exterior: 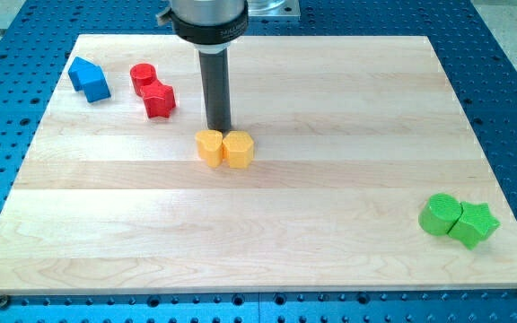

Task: Move the yellow heart top right to the yellow hexagon

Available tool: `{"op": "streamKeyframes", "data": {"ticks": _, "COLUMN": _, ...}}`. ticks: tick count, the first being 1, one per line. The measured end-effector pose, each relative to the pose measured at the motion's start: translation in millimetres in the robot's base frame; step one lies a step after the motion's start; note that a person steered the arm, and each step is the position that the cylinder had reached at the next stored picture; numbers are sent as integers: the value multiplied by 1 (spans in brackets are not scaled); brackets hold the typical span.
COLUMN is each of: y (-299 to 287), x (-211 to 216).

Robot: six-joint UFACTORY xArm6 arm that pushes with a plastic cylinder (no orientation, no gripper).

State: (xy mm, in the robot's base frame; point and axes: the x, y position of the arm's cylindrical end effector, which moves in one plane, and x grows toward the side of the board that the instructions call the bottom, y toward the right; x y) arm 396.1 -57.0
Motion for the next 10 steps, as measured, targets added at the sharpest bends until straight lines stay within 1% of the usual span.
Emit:
{"op": "streamKeyframes", "data": {"ticks": 1, "y": -31, "x": 8}}
{"op": "streamKeyframes", "data": {"ticks": 2, "y": -40, "x": 18}}
{"op": "streamKeyframes", "data": {"ticks": 3, "y": -72, "x": 18}}
{"op": "streamKeyframes", "data": {"ticks": 4, "y": -65, "x": 28}}
{"op": "streamKeyframes", "data": {"ticks": 5, "y": -60, "x": 65}}
{"op": "streamKeyframes", "data": {"ticks": 6, "y": -31, "x": 56}}
{"op": "streamKeyframes", "data": {"ticks": 7, "y": 55, "x": 17}}
{"op": "streamKeyframes", "data": {"ticks": 8, "y": 57, "x": 16}}
{"op": "streamKeyframes", "data": {"ticks": 9, "y": 69, "x": -19}}
{"op": "streamKeyframes", "data": {"ticks": 10, "y": 70, "x": -44}}
